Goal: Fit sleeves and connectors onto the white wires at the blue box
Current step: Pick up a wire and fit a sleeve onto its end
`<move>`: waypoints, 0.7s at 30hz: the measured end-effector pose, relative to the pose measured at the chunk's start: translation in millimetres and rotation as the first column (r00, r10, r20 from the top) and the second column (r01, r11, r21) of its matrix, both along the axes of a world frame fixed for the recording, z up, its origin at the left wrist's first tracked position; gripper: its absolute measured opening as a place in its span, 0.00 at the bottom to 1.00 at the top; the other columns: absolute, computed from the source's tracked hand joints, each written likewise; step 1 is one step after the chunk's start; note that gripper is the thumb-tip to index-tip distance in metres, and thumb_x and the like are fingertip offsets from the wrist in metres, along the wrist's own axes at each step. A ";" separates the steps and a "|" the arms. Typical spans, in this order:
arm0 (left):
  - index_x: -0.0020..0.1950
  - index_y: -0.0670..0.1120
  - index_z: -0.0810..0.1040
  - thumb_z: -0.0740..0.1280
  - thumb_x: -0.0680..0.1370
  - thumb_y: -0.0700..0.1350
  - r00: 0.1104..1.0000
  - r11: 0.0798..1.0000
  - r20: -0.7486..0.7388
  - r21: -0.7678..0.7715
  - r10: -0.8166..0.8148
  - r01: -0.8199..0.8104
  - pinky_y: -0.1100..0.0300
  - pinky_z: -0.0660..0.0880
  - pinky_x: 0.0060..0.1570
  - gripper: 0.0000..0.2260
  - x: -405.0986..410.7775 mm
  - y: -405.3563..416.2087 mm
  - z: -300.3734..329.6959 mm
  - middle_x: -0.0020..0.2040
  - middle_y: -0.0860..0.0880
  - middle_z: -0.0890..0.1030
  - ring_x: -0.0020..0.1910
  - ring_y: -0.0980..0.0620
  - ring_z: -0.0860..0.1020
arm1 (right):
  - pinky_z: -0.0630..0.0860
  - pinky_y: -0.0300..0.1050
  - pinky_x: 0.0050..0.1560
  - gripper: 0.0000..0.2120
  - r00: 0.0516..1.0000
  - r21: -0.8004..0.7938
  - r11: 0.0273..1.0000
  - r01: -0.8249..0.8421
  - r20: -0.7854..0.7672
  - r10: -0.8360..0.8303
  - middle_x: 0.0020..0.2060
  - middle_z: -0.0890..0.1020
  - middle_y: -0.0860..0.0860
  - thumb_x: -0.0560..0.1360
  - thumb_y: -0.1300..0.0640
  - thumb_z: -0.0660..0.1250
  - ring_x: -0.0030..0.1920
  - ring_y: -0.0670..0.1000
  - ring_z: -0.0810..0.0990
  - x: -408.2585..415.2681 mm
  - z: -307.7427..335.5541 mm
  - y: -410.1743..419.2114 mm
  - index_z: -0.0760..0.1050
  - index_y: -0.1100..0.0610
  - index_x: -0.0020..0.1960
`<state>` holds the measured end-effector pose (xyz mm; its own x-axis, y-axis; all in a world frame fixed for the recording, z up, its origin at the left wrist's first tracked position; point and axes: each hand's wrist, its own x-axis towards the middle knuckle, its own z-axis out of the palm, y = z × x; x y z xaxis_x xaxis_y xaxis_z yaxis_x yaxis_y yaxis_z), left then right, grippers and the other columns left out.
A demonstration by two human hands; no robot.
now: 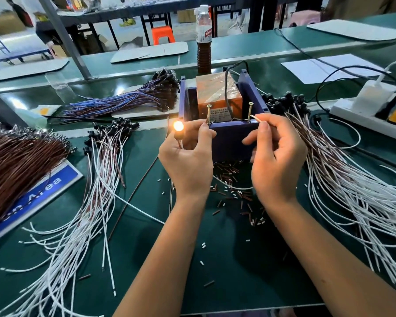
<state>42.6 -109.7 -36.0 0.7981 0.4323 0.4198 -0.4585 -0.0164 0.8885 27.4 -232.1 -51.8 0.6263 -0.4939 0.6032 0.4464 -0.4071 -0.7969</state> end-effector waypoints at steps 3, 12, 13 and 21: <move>0.46 0.40 0.84 0.72 0.78 0.36 1.000 1.000 0.014 -0.007 0.002 -0.002 0.66 0.78 0.41 0.03 -3.1 0.1 1.7 0.37 0.49 0.86 0.37 0.53 0.84 | 0.78 0.56 0.34 0.10 1.000 0.022 1.000 -0.020 -0.010 0.020 0.37 0.84 0.48 0.86 0.56 0.60 0.32 0.48 0.80 -0.8 1.1 -0.5 0.80 0.58 0.58; 0.47 0.40 0.83 0.70 0.80 0.36 0.977 0.978 0.077 -0.049 -0.197 0.201 0.65 0.76 0.41 0.03 -29.3 -15.4 22.8 0.39 0.47 0.87 0.38 0.54 0.84 | 0.75 0.43 0.33 0.06 1.000 -0.003 1.000 -0.014 -0.012 0.014 0.34 0.85 0.49 0.84 0.60 0.61 0.27 0.50 0.79 -18.8 38.0 -47.0 0.77 0.54 0.57; 0.47 0.39 0.84 0.70 0.80 0.36 0.968 0.970 0.079 -0.029 -0.240 0.243 0.65 0.77 0.42 0.03 -30.4 -24.2 27.8 0.39 0.47 0.87 0.39 0.53 0.84 | 0.75 0.41 0.33 0.07 0.999 -0.054 0.998 0.009 -0.039 -0.011 0.33 0.85 0.48 0.83 0.59 0.62 0.28 0.49 0.80 -20.4 46.7 -61.5 0.78 0.53 0.54; 0.44 0.43 0.85 0.62 0.85 0.49 0.881 0.875 -0.168 0.136 -0.442 0.465 0.71 0.72 0.33 0.17 -20.7 -102.6 63.2 0.39 0.45 0.86 0.36 0.52 0.81 | 0.82 0.62 0.55 0.16 0.888 -0.478 0.868 0.136 -0.330 -0.321 0.45 0.86 0.48 0.76 0.39 0.60 0.47 0.54 0.85 -52.1 103.9 -187.2 0.83 0.43 0.53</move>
<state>21.9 -212.3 27.1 0.9407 -0.0577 0.3342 -0.3341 0.0127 0.9425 -24.7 -419.3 52.1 0.7540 -0.4011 0.5202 -0.0098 -0.7987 -0.6016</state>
